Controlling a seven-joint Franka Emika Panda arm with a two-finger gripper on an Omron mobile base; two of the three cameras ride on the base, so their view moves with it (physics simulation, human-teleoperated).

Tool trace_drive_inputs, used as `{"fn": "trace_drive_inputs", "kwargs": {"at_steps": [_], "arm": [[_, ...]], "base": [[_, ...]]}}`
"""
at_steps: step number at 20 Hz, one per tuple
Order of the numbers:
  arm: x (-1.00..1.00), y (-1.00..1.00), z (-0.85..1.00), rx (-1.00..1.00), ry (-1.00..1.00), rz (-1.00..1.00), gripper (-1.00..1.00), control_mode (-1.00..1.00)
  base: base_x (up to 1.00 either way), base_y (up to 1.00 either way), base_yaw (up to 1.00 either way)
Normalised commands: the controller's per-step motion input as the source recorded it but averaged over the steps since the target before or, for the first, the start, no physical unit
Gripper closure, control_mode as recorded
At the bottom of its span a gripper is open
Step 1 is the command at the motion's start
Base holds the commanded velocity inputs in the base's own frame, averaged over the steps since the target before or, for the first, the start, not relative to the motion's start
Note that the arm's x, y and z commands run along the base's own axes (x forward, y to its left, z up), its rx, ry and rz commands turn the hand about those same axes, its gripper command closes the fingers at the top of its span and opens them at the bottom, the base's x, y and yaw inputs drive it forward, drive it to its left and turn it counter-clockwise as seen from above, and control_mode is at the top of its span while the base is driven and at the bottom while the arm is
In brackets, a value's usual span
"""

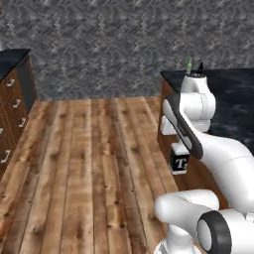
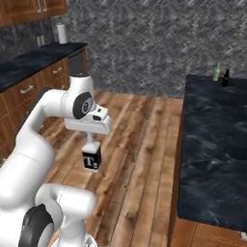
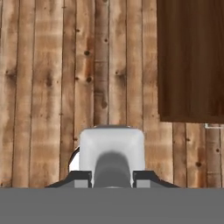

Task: Move the drinks to the dining counter.

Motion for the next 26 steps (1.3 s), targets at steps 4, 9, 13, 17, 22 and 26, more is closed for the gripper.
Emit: {"fn": "trace_drive_inputs", "kwargs": {"at_steps": [4, 9, 13, 17, 22, 26], "arm": [[0.00, 0.00, 0.00, 0.00, 0.00, 0.00, 1.00, 1.00], [0.00, 0.00, 0.00, 0.00, 0.00, 0.00, 1.00, 1.00], [0.00, 0.00, 0.00, 0.00, 0.00, 0.00, 1.00, 1.00], [0.00, 0.00, 0.00, 0.00, 0.00, 0.00, 1.00, 1.00], [0.00, 0.00, 0.00, 0.00, 0.00, 0.00, 1.00, 1.00], [0.00, 0.00, 0.00, 0.00, 0.00, 0.00, 1.00, 1.00]], "base": [[0.71, 1.00, -0.28], [0.99, 0.93, -0.31], [0.98, 0.78, -0.31], [0.99, 0.48, -0.37], [0.89, 0.04, -0.55], [0.70, 0.00, -0.67]]}}
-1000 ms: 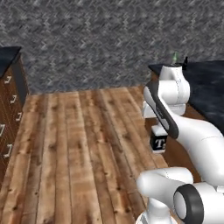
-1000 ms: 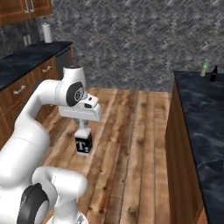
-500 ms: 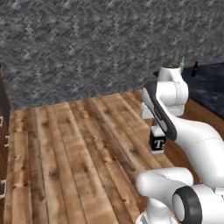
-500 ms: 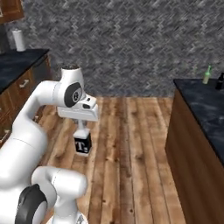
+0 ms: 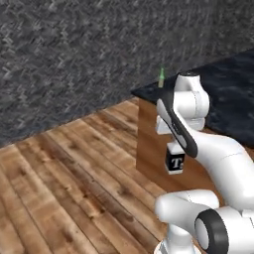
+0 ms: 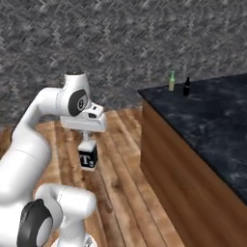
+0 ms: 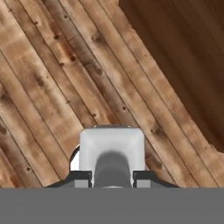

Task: Move the drinks to the dining counter.

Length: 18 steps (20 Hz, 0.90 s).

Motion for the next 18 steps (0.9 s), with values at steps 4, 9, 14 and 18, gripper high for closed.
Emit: {"fn": "trace_drive_inputs", "kwargs": {"at_steps": [4, 9, 14, 18], "arm": [[0.00, 0.00, 0.00, 0.00, 0.00, 0.00, 1.00, 1.00], [0.00, 0.00, 0.00, 0.00, 0.00, 0.00, 1.00, 1.00], [0.00, 0.00, 0.00, 0.00, 0.00, 0.00, 1.00, 1.00], [0.00, 0.00, 0.00, 0.00, 0.00, 0.00, 1.00, 1.00]], "base": [[0.55, 0.02, -0.74], [0.45, 0.14, -0.74], [0.37, 0.25, -0.73], [0.43, 0.42, -0.64]]}}
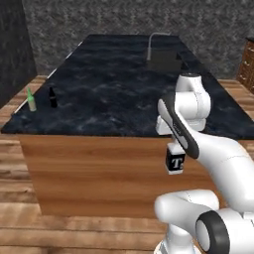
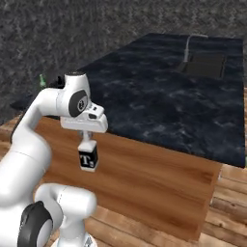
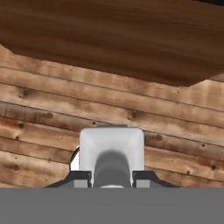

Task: Move the drinks to the dining counter.

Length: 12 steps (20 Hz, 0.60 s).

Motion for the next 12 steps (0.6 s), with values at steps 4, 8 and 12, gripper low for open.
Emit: {"fn": "trace_drive_inputs", "kwargs": {"at_steps": [4, 8, 12], "arm": [[0.00, 0.00, 0.00, 0.00, 0.00, 0.00, 1.00, 1.00], [0.00, 0.00, 0.00, 0.00, 0.00, 0.00, 1.00, 1.00], [0.00, 0.00, 0.00, 0.00, 0.00, 0.00, 1.00, 1.00]], "base": [[0.61, 0.90, -0.37], [0.58, 1.00, -0.35], [0.46, 0.97, -0.33]]}}
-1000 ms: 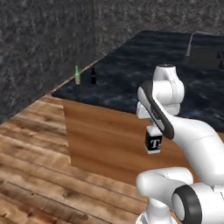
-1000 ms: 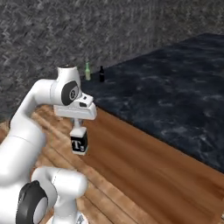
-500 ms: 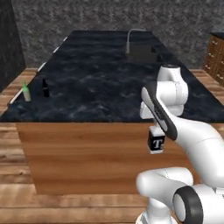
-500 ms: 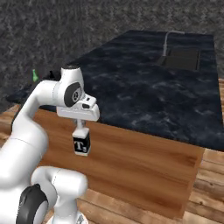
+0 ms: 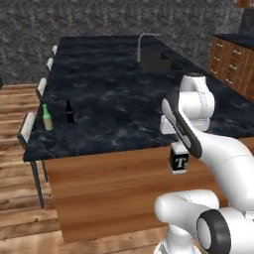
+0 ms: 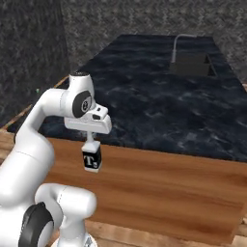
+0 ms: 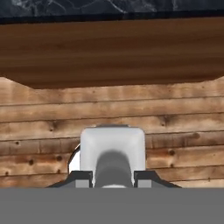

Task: Move the drinks to the dining counter.

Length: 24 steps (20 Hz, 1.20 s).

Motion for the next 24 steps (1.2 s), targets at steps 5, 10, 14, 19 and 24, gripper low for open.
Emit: {"fn": "trace_drive_inputs", "kwargs": {"at_steps": [5, 10, 14, 19, 24], "arm": [[0.00, 0.00, 0.00, 0.00, 0.00, 0.00, 1.00, 1.00], [0.00, 0.00, 0.00, 0.00, 0.00, 0.00, 1.00, 1.00], [0.00, 0.00, 0.00, 0.00, 0.00, 0.00, 1.00, 1.00], [0.00, 0.00, 0.00, 0.00, 0.00, 0.00, 1.00, 1.00], [0.00, 0.00, 0.00, 0.00, 0.00, 0.00, 1.00, 1.00]], "base": [[0.34, 0.89, -0.28], [0.43, 0.71, -0.04], [0.55, 0.20, 0.00], [0.45, 0.32, 0.02], [0.17, 0.74, 0.02]]}}
